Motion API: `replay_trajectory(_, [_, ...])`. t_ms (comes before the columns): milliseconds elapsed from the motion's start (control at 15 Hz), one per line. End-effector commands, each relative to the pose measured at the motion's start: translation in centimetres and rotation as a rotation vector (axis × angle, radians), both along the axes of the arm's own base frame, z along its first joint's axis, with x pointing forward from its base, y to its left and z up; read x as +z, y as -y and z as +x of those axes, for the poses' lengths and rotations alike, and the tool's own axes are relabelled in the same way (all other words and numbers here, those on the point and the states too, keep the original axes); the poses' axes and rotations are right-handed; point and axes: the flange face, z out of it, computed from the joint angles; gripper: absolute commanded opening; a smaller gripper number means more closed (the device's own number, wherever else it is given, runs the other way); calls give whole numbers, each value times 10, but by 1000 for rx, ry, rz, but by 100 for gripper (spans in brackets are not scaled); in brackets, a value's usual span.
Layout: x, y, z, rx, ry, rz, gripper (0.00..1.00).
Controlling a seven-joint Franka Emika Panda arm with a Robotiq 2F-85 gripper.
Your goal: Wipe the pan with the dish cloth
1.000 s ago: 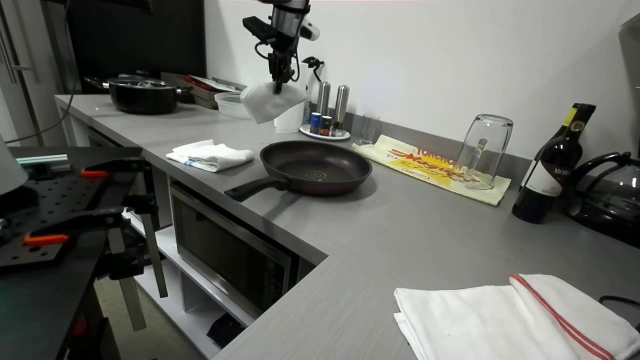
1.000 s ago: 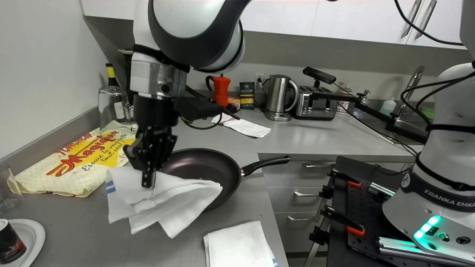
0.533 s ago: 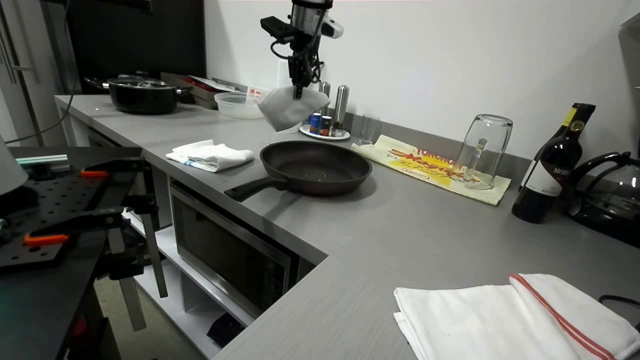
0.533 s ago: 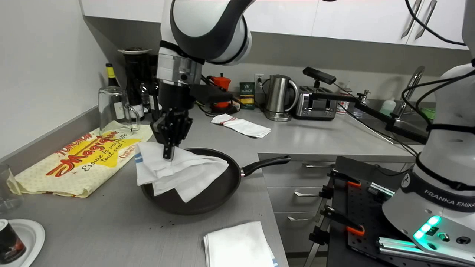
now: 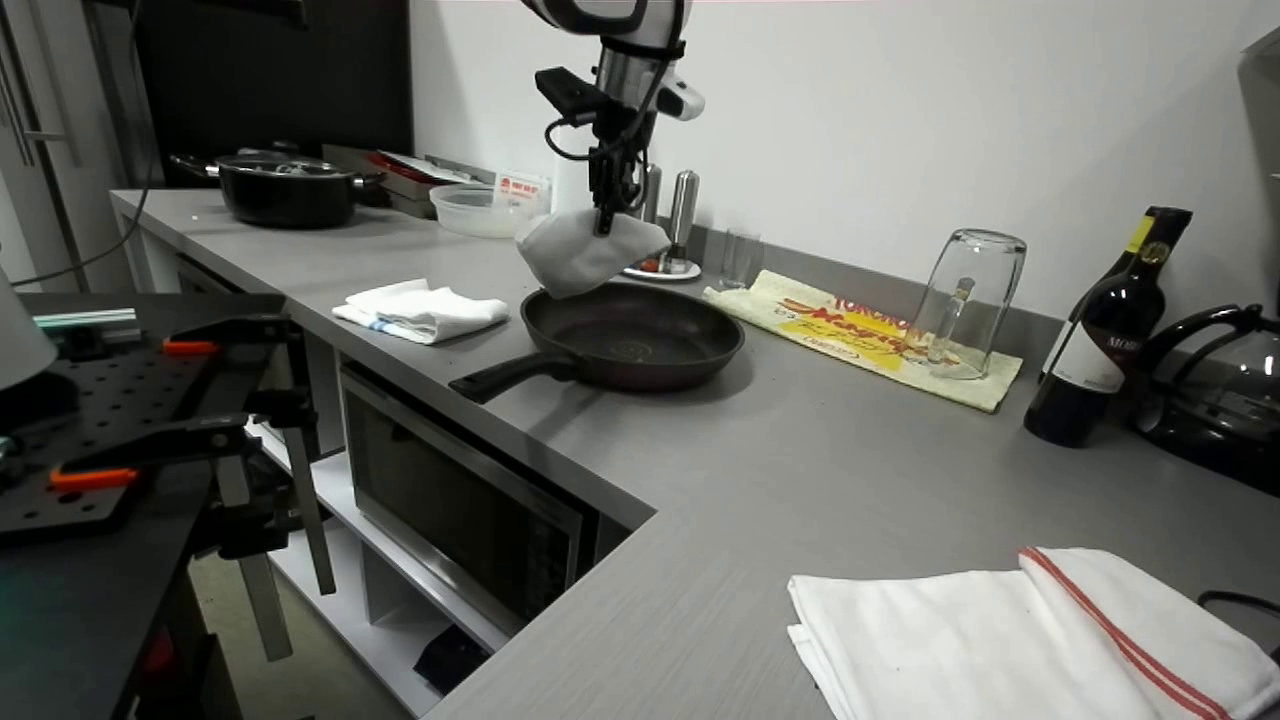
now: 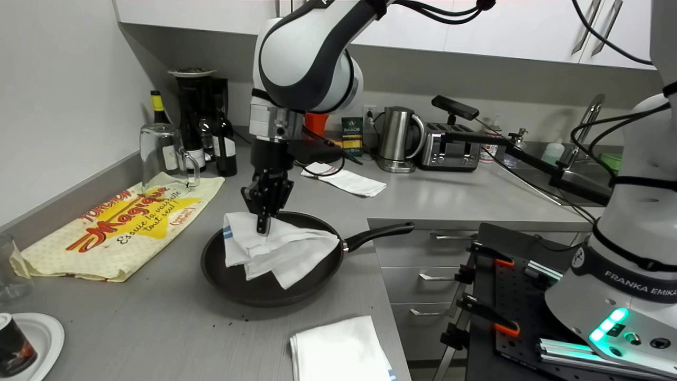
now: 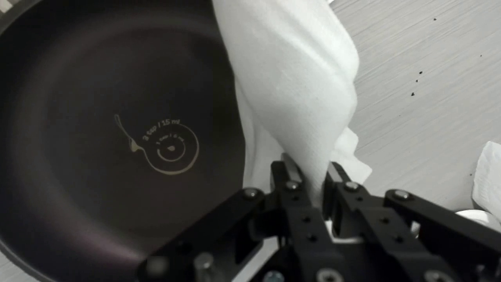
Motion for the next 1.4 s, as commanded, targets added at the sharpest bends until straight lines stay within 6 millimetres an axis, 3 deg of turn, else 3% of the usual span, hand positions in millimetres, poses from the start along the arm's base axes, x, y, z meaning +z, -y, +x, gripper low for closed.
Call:
replay_trajectory(0, [-21, 5, 8, -17, 4, 54, 4])
replay_trajectory(400, [-64, 9, 10, -28, -28, 91, 4])
replay_trajectory(800, [-98, -25, -8, 37, -79, 75, 4])
replay_trajectory(1067, [-112, -39, -17, 99, -92, 42, 4])
replay_trajectory(1333, [-119, -36, -19, 126, -89, 8, 4])
